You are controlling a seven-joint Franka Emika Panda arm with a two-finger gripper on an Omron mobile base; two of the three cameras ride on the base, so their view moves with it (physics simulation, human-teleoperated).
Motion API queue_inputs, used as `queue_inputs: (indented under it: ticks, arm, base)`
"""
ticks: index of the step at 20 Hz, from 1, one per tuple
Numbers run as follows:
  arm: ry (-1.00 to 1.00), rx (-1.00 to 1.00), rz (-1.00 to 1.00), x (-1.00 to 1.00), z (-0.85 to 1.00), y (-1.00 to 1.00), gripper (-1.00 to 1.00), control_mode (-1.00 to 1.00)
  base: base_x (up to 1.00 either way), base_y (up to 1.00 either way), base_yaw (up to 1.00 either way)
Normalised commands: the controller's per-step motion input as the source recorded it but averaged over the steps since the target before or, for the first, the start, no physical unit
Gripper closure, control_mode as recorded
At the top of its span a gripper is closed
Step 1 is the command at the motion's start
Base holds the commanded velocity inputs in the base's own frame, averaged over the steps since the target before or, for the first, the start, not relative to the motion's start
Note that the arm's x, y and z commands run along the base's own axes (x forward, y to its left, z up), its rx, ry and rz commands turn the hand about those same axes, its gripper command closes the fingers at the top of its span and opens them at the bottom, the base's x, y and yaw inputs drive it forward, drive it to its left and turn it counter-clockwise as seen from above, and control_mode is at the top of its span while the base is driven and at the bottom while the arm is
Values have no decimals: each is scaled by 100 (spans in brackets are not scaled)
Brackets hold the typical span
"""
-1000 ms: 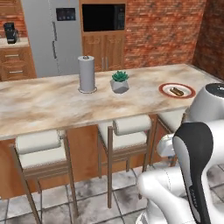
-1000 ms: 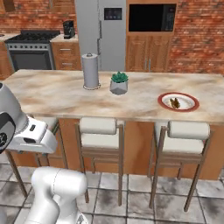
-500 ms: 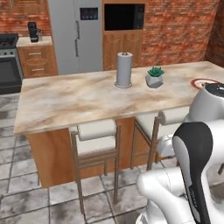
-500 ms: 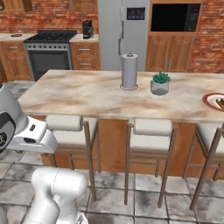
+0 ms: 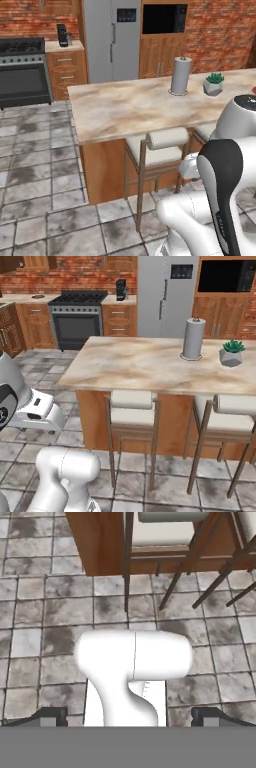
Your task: Move the hot dog bun to the plate on the dining table and place the condiment next to that plate. Then navigate to the fridge and take the sausage and place it on the plate as well.
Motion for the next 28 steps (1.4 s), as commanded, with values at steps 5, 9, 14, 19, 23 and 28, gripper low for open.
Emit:
queue_inputs:
  ticks: [5,9,14,19,23,28]
  arm:
    - [0,0,0,0,0,0,-100,100]
    - [0,0,0,0,0,0,-100,100]
    - [0,0,0,0,0,0,-100,100]
    - [0,0,0,0,0,0,-100,100]
    - [0,0,0,0,0,0,-100,100]
    - [0,0,0,0,0,0,-100,100]
  base:
    - [12,100,0]
    - [18,100,0]
    - [31,100,0]
    - [74,100,0]
    - [100,100,1]
    - [100,100,1]
